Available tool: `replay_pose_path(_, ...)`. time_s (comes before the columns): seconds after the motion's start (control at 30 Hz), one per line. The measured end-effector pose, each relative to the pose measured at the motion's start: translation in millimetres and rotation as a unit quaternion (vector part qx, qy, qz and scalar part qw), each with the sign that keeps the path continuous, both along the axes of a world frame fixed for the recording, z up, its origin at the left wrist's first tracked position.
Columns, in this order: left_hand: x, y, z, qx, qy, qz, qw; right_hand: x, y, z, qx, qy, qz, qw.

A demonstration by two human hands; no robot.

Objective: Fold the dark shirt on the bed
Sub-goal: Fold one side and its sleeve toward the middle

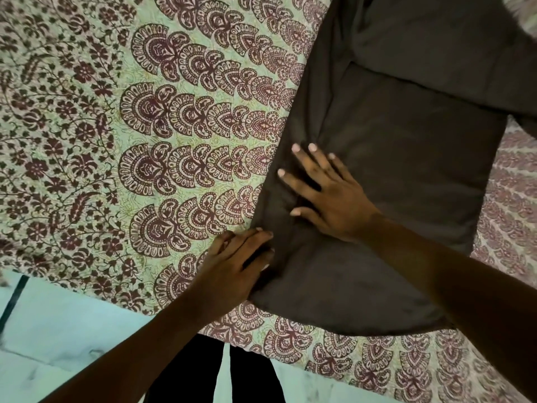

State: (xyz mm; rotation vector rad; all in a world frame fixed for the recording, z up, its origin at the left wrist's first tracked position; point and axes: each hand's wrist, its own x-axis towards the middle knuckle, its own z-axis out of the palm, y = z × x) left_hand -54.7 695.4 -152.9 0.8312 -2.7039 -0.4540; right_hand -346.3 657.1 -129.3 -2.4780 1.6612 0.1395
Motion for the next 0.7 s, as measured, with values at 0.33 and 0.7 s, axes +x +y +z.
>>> replay_pose_path(0.33,13.2,-16.5,-10.7,0.024,-0.113,-0.025,0.993,-19.6,-24.3,-20.9,0.003,0.03,-0.042,0.999)
replay_pose_path(0.7,-11.3,-3.1,16.3,0.083,-0.138,0.055,0.985,5.7,36.7,-5.7,0.055,-0.056,-0.175,0.981)
